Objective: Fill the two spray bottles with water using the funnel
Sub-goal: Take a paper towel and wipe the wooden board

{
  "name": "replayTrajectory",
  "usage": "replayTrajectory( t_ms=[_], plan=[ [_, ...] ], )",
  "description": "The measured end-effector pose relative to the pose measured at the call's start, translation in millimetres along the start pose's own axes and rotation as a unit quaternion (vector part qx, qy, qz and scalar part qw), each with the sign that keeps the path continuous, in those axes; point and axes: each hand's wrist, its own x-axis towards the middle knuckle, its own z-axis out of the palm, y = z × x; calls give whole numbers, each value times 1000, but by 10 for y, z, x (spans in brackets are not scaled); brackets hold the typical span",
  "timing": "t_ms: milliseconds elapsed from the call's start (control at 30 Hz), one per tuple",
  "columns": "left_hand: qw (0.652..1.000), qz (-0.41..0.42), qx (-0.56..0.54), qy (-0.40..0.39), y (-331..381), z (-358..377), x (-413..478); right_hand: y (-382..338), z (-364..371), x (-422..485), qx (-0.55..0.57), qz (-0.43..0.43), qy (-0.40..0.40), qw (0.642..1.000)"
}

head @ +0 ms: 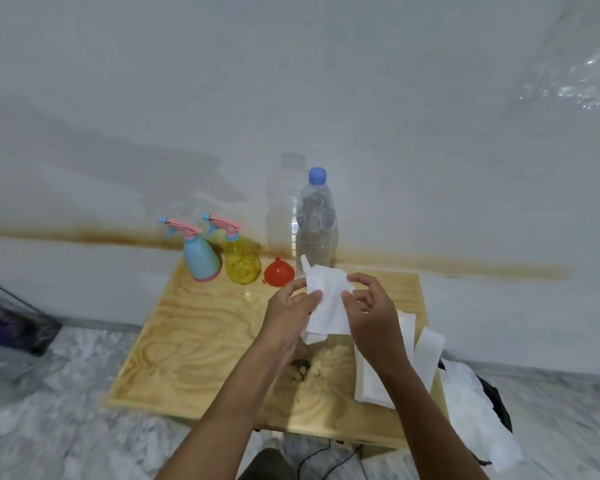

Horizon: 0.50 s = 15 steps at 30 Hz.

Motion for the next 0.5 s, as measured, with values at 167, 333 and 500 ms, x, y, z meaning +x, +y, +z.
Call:
replayTrajectory(
  t_ms=[167,333,500],
  plan=[
    [998,5,58,-14,18,-368,-114,135,116,-15,-63,-44,-160,984],
    [998,-12,46,-38,5,-788,-194,132,429,-64,-45,-72,-280,956],
    [997,-23,65,39,2,-1296,-194,249,889,-13,-97,-77,-253,959]
  ],
)
